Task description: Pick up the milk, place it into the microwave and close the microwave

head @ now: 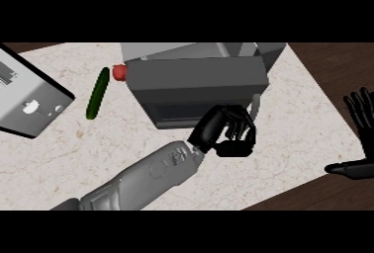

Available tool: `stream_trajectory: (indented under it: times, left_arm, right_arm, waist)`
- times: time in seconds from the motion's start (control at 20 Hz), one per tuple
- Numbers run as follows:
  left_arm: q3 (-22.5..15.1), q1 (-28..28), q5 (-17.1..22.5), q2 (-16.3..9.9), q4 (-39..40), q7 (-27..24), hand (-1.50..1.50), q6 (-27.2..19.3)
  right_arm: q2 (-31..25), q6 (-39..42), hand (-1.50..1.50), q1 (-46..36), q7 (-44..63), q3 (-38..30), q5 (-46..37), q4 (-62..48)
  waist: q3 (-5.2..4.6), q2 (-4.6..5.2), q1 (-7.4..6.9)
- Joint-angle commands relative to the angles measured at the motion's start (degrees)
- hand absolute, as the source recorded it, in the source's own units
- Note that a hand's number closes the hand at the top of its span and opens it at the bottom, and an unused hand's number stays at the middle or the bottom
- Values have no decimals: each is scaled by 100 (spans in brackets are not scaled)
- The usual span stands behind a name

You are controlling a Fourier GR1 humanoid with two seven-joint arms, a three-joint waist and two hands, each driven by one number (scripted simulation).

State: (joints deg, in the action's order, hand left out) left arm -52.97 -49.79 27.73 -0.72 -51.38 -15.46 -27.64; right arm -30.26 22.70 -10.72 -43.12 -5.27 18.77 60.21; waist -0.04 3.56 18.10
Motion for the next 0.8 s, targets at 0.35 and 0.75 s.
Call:
stream_trajectory:
  times: [0.35, 0.75]
  left_arm:
    - [257, -952, 470, 66, 546, 26, 150, -229]
    - [445, -1498, 738, 67, 815, -11, 150, -327]
  right_arm:
    - [-93, 626, -150, -423, 149, 177, 363, 329]
    - [-176, 1070, -150, -703, 453, 381, 666, 583]
  waist:
    - [26, 162, 410]
    - [58, 233, 561]
